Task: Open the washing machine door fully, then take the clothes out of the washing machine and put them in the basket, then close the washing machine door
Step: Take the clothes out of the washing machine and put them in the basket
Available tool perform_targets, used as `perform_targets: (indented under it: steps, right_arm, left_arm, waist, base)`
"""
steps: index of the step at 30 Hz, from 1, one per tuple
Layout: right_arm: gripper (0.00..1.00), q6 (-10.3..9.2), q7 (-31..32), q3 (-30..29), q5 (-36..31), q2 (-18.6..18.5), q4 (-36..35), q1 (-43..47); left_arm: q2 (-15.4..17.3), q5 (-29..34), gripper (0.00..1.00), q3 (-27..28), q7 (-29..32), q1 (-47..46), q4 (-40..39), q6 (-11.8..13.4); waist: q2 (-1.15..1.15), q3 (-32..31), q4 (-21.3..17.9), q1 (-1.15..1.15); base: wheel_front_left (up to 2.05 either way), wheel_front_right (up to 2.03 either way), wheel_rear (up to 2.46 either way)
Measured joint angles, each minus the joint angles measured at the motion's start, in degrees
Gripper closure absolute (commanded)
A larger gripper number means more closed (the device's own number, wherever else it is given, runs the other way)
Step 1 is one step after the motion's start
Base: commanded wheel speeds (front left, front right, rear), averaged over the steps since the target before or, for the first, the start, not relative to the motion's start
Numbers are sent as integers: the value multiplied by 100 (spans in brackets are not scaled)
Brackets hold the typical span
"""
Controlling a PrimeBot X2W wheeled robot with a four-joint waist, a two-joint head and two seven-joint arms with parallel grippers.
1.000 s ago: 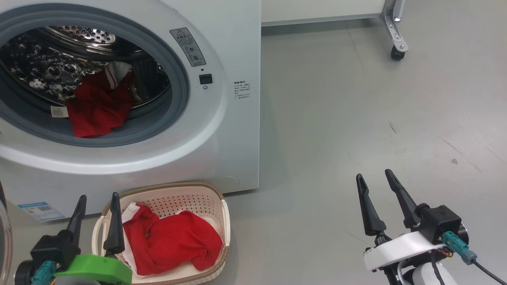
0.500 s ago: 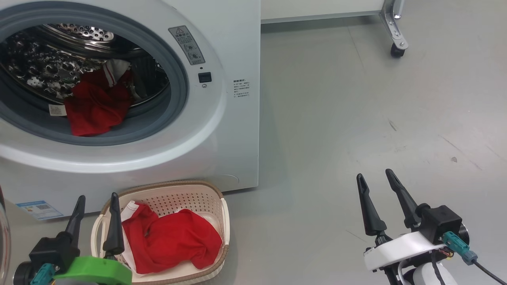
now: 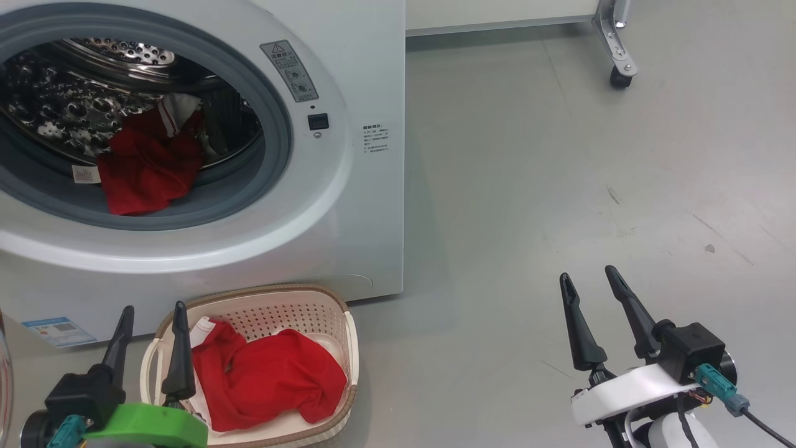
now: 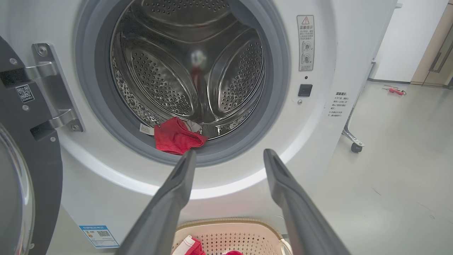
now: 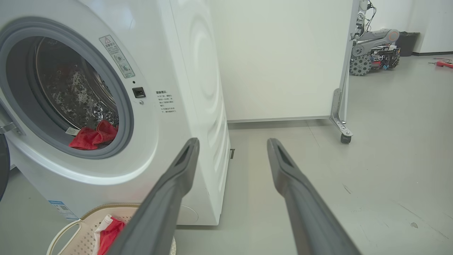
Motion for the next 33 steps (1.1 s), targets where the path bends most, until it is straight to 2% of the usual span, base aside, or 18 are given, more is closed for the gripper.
perform_targets:
  steps: [17,26,33]
  right_arm:
    - [0,2,0,14,1,1,-111,5]
    - [0,2,0,141,2,1,-167,-5]
    - [0,2,0,257,20,1,-256,-53]
  left_arm:
    - [-2,49,0,-27,0,4,-167,0]
    - [-2,144,0,-20,0,-67,-175,16]
    - [126,290,0,16,134,-573,-49,142]
  waist:
    - [0,222,-49,0]
    - [0,618,-115,0]
    - [0,1039,-217,0]
  base:
    - [0,0,0]
    - [0,0,0]
    - [0,0,0]
